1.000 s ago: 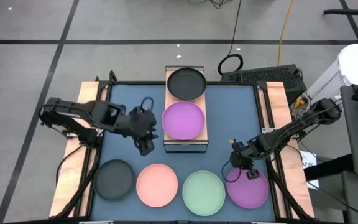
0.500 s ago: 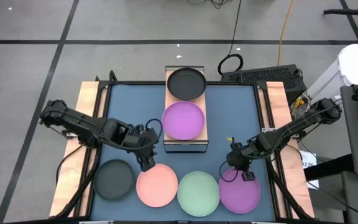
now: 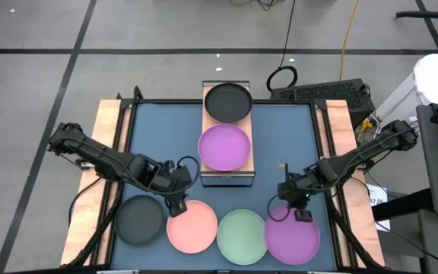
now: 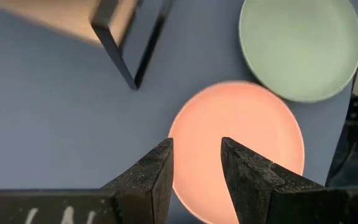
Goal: Place and stack plates onto a shelf
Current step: Stack the purple plate on top of the black plate on the shelf
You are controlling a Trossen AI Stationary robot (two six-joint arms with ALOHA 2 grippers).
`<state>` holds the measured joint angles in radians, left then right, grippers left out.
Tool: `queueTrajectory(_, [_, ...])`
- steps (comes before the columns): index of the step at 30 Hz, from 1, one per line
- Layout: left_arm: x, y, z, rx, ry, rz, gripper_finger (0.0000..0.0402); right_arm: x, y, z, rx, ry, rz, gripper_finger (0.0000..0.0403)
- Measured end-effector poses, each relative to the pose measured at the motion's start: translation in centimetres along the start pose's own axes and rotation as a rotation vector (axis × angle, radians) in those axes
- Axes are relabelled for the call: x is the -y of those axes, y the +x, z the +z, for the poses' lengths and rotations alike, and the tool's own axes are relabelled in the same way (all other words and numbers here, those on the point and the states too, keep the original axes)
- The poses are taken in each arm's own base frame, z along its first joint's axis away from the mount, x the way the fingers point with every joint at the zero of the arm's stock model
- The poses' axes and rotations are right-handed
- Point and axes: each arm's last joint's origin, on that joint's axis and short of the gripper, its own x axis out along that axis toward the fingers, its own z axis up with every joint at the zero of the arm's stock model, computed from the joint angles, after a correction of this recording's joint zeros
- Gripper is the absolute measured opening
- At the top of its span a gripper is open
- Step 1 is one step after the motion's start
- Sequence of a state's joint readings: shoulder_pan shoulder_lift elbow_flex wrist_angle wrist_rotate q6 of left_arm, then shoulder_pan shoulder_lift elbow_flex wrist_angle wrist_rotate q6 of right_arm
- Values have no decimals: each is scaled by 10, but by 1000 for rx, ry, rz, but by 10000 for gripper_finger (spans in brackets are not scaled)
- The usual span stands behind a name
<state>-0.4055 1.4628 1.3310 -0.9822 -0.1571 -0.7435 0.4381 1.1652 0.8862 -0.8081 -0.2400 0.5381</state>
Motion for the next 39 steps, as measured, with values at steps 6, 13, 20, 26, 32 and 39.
queueTrajectory(6, [0,18,-13,-56,0,-41,140,-13,-20,12,62,94,41,0])
queueTrajectory(13, [1,28,-19,-60,1,-67,175,-23,-43,26,138,235,95,0])
queueTrajectory(20, [-3,35,-25,-89,33,-51,206,-25,-71,43,237,338,145,0])
queueTrajectory(26, [-1,35,-23,-66,56,-72,207,-18,-93,56,318,438,170,0])
queueTrajectory(32, [0,35,-22,-59,63,-76,207,-11,-117,65,392,486,177,0])
queueTrajectory(39, [-8,48,-33,-90,40,-32,207,10,-141,74,518,661,144,0])
